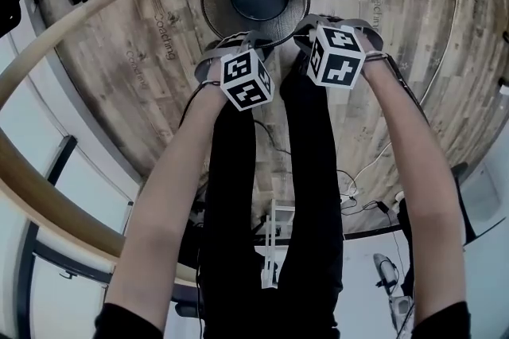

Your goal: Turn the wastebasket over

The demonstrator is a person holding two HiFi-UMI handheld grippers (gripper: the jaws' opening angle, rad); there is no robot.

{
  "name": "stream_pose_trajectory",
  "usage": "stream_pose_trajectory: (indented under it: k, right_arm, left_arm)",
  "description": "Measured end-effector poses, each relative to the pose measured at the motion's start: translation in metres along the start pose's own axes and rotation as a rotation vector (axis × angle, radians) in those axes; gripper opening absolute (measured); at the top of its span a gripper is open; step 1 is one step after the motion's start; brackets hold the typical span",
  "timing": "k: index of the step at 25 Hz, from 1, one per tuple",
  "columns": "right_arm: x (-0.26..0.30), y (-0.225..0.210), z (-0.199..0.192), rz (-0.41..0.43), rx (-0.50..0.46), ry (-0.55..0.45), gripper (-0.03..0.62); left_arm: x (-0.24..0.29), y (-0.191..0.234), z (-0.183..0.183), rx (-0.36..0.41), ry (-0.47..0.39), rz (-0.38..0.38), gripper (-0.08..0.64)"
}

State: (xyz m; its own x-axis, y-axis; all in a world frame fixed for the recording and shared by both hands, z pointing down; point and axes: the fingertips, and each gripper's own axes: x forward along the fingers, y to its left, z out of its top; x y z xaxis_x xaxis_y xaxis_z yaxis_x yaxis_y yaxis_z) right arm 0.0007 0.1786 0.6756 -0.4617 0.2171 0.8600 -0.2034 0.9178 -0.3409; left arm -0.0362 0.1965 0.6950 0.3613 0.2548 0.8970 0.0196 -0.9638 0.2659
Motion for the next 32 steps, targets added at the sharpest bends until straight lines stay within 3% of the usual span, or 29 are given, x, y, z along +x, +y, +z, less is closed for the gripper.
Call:
stream_pose_trajectory:
  k: [3, 9, 20, 26, 32]
  right_arm:
    - [0.004, 0.004, -0.007, 0.0, 0.027, 0.009, 0.034]
    - [0.006, 0.002, -0.012, -0.01, 0.078, -0.002, 0.034]
    - [-0.002, 0.006, 0.0, -0.012, 0.068, -0.007, 0.034]
    - [-0.035, 0.011, 0.008, -0.035, 0.073, -0.008, 0.034]
    - [-0.102, 0.032, 0.029, -0.052, 0.169, -0.055, 0.034]
  left_arm:
    - [0.009, -0.007, 0.001, 0.004, 0.012, -0.003, 0.058]
    - [0.019, -0.017, -0.003, -0.066, 0.014, -0.045, 0.069]
    - [0.008, -0.018, -0.004, -0.155, -0.023, -0.058, 0.075]
    - [-0.03, -0.005, 0.006, -0.224, -0.062, -0.007, 0.075]
    - [-0.104, -0.001, 0.023, -0.323, -0.094, 0.034, 0.06]
